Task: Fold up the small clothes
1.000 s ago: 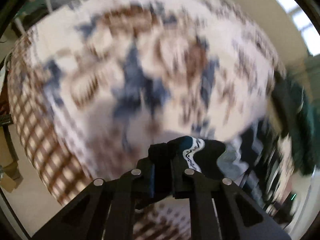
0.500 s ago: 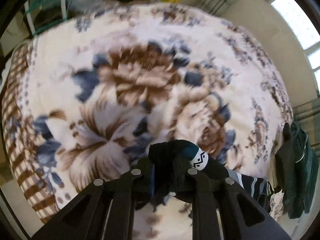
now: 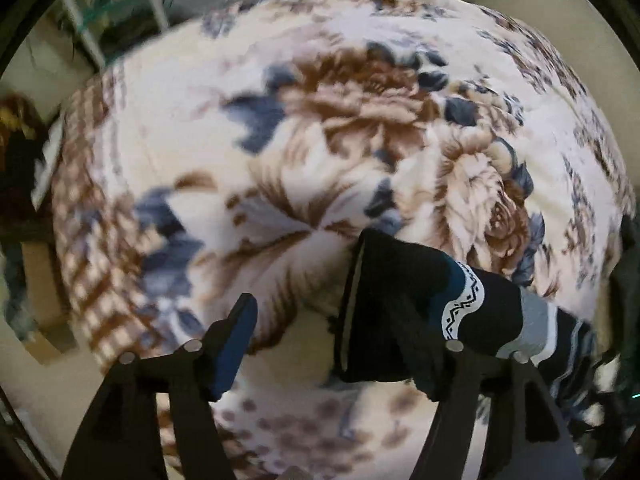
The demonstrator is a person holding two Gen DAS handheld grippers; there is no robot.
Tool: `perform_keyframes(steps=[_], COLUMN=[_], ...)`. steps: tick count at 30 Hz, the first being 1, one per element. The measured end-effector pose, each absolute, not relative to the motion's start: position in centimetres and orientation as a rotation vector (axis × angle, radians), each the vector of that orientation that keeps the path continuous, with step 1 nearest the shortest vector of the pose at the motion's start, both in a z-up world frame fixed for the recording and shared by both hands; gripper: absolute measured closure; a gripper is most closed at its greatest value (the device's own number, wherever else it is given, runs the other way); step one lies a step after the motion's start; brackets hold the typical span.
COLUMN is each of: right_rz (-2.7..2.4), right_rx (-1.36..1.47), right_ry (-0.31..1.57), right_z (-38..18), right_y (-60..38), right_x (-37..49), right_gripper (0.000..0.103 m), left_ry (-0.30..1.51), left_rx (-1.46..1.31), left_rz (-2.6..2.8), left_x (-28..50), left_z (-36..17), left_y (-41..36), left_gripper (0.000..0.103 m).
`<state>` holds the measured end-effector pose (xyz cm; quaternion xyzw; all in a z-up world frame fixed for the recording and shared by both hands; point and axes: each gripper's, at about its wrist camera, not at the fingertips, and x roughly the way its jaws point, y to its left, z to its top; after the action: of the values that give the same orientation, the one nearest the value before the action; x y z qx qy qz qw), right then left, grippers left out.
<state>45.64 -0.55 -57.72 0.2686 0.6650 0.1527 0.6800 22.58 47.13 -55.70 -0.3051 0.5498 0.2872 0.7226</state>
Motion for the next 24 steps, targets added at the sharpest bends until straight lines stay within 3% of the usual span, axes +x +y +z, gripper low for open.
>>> perform_keyframes(steps=[3,8,12,17,24], right_rz=[0.263,-0.053,-0.300,-0.422,-0.386], right_rx=[0.730,0.917,1.141,1.440,1.686], right_ry=[1.447,1.323,1.163,0.985,0.856], right_z=[-55.9,-53.3,-53.1,-56.4,-61.0], right_y=[-5.9,-19.6,-31.4,-40.2,-44.4], right_x=[43.5,36.8,29.5,24.1,24.0], right_gripper=[0.032,0.032,0.034,0.054,0.055], left_ry=[1.213,1.121,1.085,1.145,1.229], left_rx=[-0.460,-0.188,-0.092,0.031,0.339], left_rz=[0.620,0.462,0.267,-0.042,-0.452], left_x=[24.9,30.6,36.9,44.3,48.4], left_z=[-53.2,-48.7,-46.4,-46.5,-49.4], left_y=[44.4,35.3,24.0,6.2,-18.7], left_gripper=[0.027,0.027,0.027,0.027,0.027])
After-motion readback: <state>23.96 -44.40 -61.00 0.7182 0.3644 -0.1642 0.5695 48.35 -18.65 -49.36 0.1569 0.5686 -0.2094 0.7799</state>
